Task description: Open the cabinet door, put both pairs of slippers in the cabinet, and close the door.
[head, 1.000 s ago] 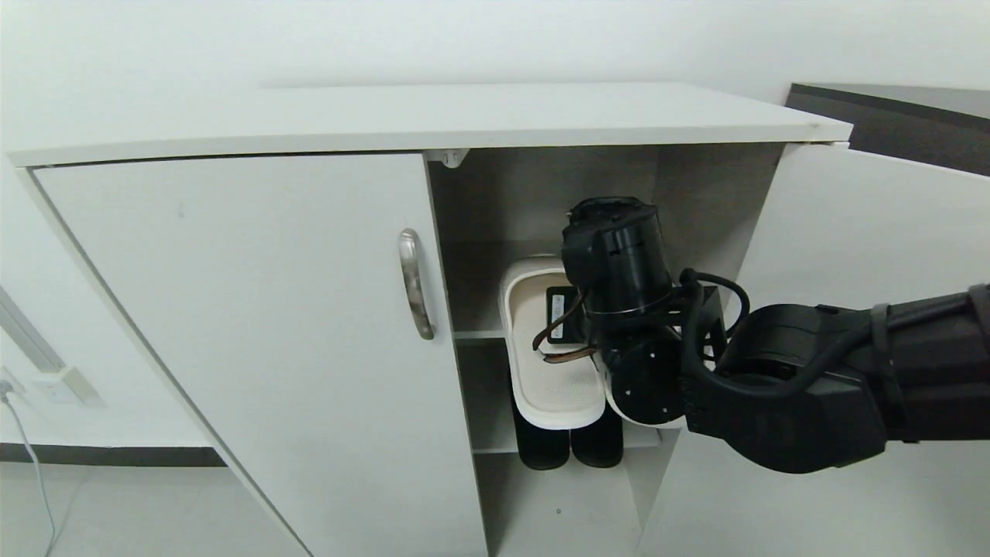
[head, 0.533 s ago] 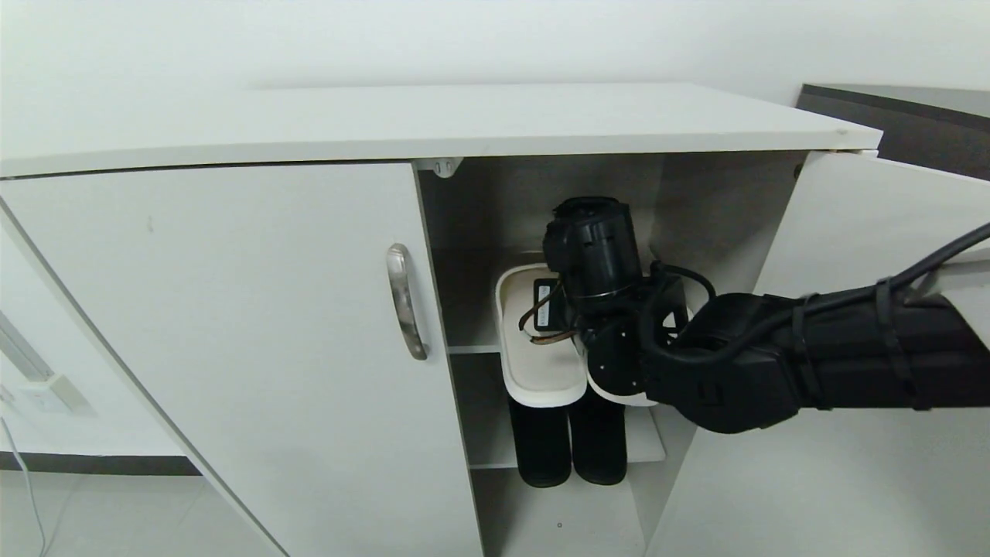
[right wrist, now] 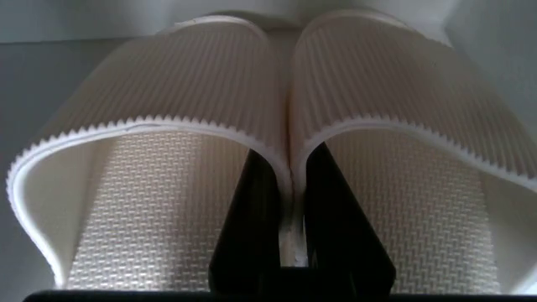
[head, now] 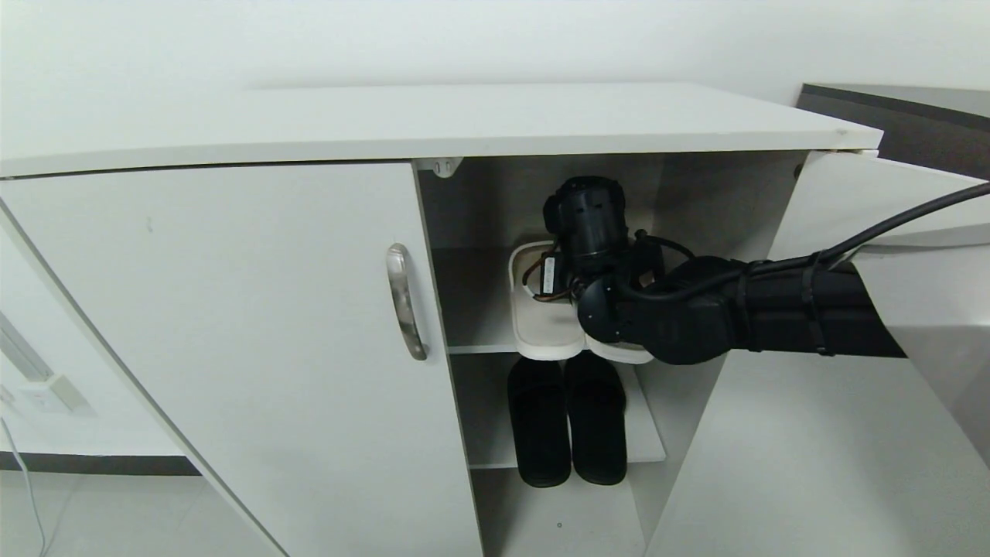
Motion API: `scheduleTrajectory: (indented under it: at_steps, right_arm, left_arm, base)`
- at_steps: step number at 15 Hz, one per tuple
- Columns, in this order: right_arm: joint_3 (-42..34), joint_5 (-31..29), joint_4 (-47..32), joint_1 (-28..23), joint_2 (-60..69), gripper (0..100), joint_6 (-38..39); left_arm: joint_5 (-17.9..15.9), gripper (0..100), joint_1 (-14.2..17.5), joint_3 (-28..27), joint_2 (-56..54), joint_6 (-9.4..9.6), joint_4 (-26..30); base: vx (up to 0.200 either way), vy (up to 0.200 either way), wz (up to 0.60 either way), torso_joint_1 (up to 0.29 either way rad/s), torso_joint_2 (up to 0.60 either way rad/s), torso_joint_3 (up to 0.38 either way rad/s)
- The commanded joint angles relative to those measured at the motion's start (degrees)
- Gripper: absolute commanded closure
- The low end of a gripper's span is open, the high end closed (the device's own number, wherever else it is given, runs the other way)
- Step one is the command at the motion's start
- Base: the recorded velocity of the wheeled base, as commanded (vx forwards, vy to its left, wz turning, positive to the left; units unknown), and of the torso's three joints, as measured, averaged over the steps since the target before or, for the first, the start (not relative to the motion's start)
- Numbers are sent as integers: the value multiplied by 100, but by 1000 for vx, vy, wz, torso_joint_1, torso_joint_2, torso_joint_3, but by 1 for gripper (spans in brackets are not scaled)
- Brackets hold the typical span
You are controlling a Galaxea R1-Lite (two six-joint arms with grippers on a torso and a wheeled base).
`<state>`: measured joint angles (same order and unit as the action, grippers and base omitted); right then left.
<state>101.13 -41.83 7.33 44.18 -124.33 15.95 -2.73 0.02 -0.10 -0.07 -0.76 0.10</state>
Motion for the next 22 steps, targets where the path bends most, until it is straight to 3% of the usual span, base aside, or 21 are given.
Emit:
scheduleTrajectory:
  at_steps: [1,7,8,16,22]
  right_arm:
    - [223,8,-30,-32,-214,100,-12]
    - [311,8,-30,-41,-381,100,-21]
    - [337,8,-21,-41,-390,0,-12]
    - [64,-1,-21,3,-118,0,-12]
    - [-981,-19,67,258,621,0,40]
  left_arm:
    - [1,100,6,1,7,-4,-1]
    - [1,100,6,1,7,-12,-1]
    - [1,100,-2,1,7,-4,-1]
    - [1,100,6,1,7,-12,-1]
    - [1,100,-2,1,7,-12,-1]
  base:
    - [0,0,0,0,0,0]
    - [0,0,0,0,0,0]
    - [0,0,0,0,0,0]
    - [0,0,0,0,0,0]
    - [0,0,0,0,0,0]
